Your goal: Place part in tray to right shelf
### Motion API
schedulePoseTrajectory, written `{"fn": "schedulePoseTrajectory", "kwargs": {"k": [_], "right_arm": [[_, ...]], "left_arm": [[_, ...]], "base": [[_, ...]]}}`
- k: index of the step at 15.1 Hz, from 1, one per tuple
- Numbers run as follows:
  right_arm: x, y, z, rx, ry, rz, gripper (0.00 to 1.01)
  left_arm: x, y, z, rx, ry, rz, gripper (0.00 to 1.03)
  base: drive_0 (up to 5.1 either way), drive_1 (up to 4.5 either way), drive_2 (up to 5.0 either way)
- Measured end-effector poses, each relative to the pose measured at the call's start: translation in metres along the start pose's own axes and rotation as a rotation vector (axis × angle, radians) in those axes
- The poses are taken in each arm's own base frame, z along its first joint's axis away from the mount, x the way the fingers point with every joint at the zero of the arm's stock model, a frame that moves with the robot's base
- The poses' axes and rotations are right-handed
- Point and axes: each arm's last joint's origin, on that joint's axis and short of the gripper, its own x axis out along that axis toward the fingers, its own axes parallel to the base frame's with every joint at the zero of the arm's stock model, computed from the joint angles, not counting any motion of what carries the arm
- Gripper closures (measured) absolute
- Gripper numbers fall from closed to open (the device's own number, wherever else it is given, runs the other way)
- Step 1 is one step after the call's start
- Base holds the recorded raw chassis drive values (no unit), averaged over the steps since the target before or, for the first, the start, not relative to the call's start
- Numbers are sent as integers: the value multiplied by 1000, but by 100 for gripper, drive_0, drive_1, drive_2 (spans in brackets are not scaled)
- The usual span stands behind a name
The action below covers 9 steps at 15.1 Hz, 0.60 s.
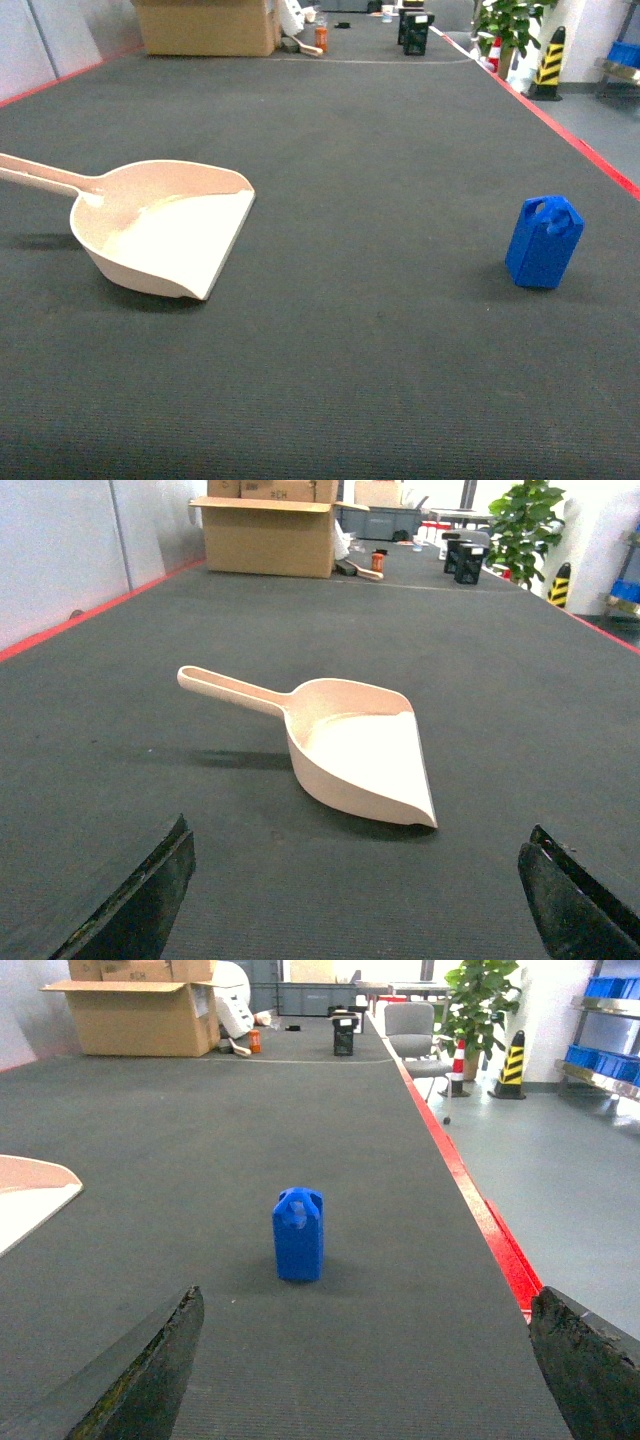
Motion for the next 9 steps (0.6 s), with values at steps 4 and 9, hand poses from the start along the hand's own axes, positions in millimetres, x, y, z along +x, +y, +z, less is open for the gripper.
{"fn": "schedulePoseTrajectory", "kwargs": {"k": [4, 9], "right_arm": [[0, 0, 0, 0, 0, 0, 3], [0, 0, 0, 0, 0, 0, 3]], "left_arm": [[0, 0, 0, 0, 0, 0, 5], [0, 0, 0, 0, 0, 0, 5]], "base": [[0, 0, 0], [0, 0, 0]]}}
